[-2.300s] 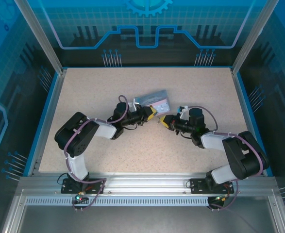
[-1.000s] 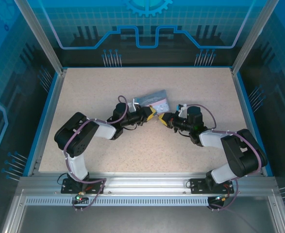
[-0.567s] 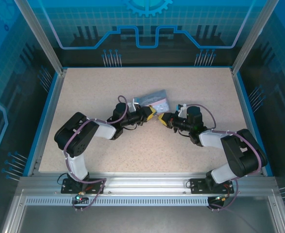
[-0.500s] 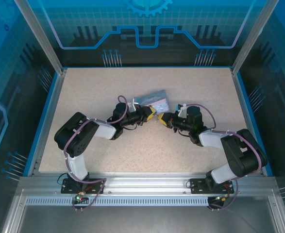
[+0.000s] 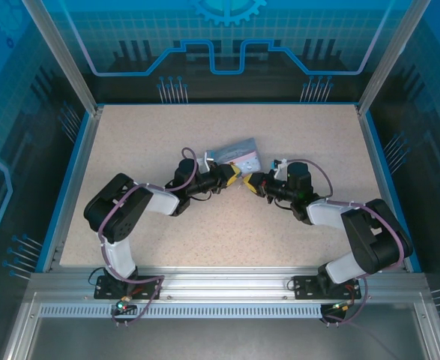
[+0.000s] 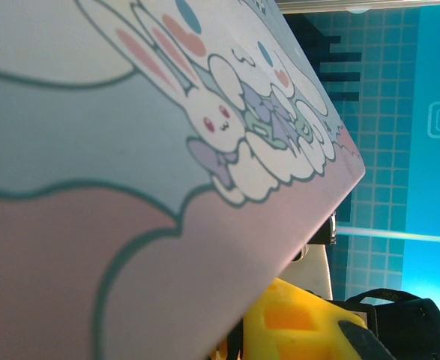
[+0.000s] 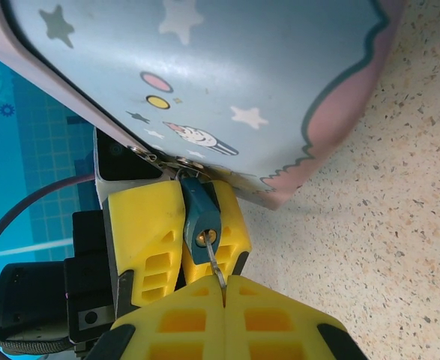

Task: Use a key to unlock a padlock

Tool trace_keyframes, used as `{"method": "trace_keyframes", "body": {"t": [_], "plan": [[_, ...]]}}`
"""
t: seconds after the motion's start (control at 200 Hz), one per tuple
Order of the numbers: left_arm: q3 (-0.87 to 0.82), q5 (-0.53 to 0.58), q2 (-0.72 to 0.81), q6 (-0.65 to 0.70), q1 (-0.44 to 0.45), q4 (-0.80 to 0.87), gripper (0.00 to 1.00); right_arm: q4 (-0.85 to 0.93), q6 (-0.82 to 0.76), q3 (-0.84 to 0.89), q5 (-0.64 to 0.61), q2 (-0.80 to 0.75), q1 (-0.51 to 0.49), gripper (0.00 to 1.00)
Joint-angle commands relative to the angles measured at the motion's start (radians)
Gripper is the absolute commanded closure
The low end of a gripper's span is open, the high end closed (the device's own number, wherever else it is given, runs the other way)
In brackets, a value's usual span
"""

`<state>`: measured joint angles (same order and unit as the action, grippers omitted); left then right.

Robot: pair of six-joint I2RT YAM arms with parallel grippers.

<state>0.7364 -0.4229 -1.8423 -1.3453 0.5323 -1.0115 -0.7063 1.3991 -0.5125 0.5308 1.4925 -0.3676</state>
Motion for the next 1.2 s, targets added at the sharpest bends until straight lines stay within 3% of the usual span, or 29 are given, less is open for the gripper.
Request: {"method": "trace_keyframes", "body": {"t": [0.0, 0.615, 1.196], "plan": [[-0.006, 0.01, 0.049, -0.004, 0.008, -0.063, 1.0, -0.021, -0.005, -0.025, -0.017, 0.009, -0.014, 1.0], [-0.026, 0.061, 0.035, -0.125, 0.036, -0.203, 1.0, -0.235, -0.034, -0.012, 0.076, 0.148, 0.026, 1.0], [-0.028, 0.052, 0.046, -0.1, 0.038, -0.169, 1.0, -0.171, -0.05, -0.084, 0.141, 0.141, 0.059, 1.0]]}}
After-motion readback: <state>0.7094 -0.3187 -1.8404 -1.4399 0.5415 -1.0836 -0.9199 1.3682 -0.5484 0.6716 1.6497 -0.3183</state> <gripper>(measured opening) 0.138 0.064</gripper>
